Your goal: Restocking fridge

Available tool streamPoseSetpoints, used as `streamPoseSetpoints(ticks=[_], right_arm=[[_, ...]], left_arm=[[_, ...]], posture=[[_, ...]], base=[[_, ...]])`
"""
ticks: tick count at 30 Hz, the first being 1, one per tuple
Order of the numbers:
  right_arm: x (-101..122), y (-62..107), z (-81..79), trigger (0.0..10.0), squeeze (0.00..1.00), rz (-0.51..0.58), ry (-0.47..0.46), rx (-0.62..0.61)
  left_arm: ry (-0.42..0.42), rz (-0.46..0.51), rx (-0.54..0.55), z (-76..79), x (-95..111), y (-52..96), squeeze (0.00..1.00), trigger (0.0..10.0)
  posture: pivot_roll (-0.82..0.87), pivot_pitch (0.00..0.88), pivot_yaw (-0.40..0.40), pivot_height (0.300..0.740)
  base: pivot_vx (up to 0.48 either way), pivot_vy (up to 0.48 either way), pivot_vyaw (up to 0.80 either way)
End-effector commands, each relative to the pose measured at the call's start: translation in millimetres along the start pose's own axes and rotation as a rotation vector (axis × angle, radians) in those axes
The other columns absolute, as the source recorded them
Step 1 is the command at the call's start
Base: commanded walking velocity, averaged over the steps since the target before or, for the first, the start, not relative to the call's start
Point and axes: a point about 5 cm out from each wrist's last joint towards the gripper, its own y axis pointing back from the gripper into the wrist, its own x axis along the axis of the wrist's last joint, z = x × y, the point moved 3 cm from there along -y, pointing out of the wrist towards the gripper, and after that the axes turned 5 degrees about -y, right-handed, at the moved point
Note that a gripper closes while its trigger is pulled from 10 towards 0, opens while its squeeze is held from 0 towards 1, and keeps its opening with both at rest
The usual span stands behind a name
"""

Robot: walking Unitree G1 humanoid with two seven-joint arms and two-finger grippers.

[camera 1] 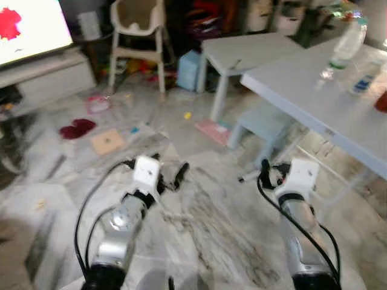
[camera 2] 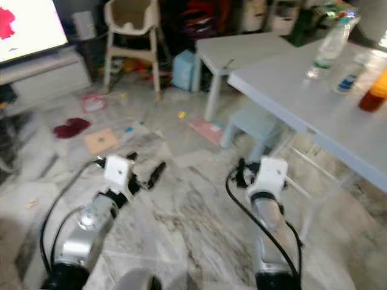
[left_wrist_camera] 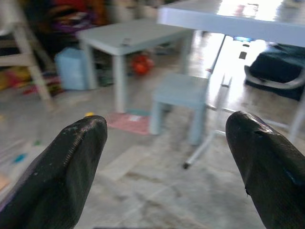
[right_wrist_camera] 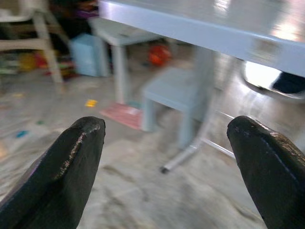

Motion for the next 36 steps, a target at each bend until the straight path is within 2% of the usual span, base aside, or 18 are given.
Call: streamPoseSetpoints(ticks=[1,4,6,13,20,29,36], right_arm=[[2.5,-0.3,11.2,10.0,0.0,0.006,0.01,-0.034],[2.4,-0.3,11.1,10.0,0.0,0.005,0.01,-0.034],[2.5,-0.5,11.1,10.0,0.0,0.006,0.01,-0.034],[5.0,-0.9,13.5,10.0,0.0,0.016,0.013,-0.041],[4.6,0.2,13.6,10.0,0.0,0.02,0.008,-0.043],[15.1,-1.1,7.9,10.0,0.0,0.074,0.001,-0.016],[17.5,-0.6,8.0,10.0,0.0,0.09,-0.01,-0.019]], left_arm=[[-0.006,0.029,-0.033,9.4,8.3,-5.8,0.0,10.0],[-0.002,0.033,-0.028,9.4,8.7,-6.3,0.0,10.0],[0.028,0.027,-0.044,11.8,8.1,-6.4,0.0,10.0],[0.018,0.053,-0.024,8.0,11.9,-5.8,0.0,10.0],[-0.007,0.065,0.039,-4.5,15.4,-7.1,0.0,10.0],[-0.006,0.078,0.049,-7.2,17.0,-4.5,0.0,10.0],[0.025,0.032,0.092,-14.8,2.0,8.4,0.0,10.0]], posture=[[-0.04,0.034,-0.027,0.74],[-0.04,0.033,-0.026,0.74],[-0.04,0.032,-0.025,0.74],[-0.05,0.031,-0.022,0.74],[-0.05,0.031,-0.021,0.74],[-0.05,0.028,-0.018,0.74],[-0.05,0.029,-0.005,0.74]], base=[[0.0,0.0,-0.8],[0.0,0.0,-0.8],[0.0,0.0,-0.8],[0.0,0.0,-0.8],[0.0,0.0,-0.8],[0.406,0.0,0.0],[0.48,0.0,0.0]])
